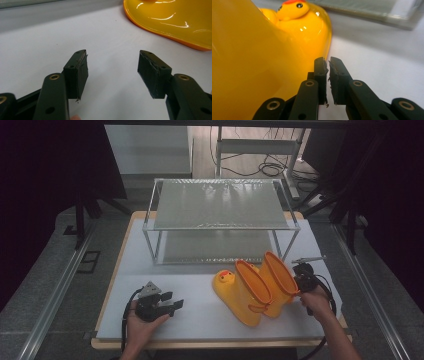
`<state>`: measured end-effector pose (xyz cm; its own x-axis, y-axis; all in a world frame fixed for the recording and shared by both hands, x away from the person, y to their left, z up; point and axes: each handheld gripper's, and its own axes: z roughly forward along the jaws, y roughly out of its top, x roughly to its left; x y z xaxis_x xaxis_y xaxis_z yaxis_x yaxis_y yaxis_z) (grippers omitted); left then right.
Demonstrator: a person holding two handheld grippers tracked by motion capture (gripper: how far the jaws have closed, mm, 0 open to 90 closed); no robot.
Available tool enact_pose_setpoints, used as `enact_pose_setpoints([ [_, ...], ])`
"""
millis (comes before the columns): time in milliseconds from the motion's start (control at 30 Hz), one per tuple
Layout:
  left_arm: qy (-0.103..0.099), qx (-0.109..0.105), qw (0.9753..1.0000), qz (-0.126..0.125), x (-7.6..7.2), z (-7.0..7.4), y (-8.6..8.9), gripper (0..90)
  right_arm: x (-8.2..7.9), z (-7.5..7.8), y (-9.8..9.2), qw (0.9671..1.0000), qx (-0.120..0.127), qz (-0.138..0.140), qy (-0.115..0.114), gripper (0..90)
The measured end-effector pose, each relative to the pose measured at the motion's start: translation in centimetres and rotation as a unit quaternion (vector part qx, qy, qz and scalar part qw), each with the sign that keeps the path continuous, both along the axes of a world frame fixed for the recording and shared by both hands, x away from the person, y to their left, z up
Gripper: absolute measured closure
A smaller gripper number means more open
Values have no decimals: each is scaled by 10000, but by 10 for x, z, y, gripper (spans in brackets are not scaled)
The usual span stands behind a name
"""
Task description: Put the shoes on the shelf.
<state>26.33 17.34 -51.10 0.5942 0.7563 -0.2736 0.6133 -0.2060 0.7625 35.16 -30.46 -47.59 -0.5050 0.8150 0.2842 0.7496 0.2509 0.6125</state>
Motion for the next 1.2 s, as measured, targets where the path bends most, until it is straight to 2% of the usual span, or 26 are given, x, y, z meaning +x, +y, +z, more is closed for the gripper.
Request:
enact_pose_setpoints([
  [33, 6, -2, 10000, -3, 0, 0, 0, 413, 3, -6, 5, 10000, -6, 74, 64, 830],
  [133, 9, 12, 10000, -12, 1, -1, 0, 413, 7, -12, 12, 9999, -6, 139, 19, 881],
  [267, 8, 17, 10000, -16, 1, -1, -1, 413, 11, -13, 15, 9998, 91, 163, 30, 890],
  [367, 13, 23, 10000, -25, 1, -1, -1, 413, 14, -14, 17, 9997, 103, 241, 2, 891],
  [467, 17, 38, 10000, -50, 1, -1, -2, 413, 16, -15, 19, 9996, 15, 266, -30, 891],
  [900, 40, 83, 9999, -69, 1, -2, -5, 414, 26, -20, 20, 9987, 155, 487, -62, 892],
  [1100, 37, 77, 9999, -74, 1, -2, -4, 413, 27, -21, 18, 9988, 231, 423, -9, 889],
  [1200, 3, 33, 10000, -33, 0, -1, -1, 412, 22, -12, 11, 9992, 211, 294, -169, 873],
])
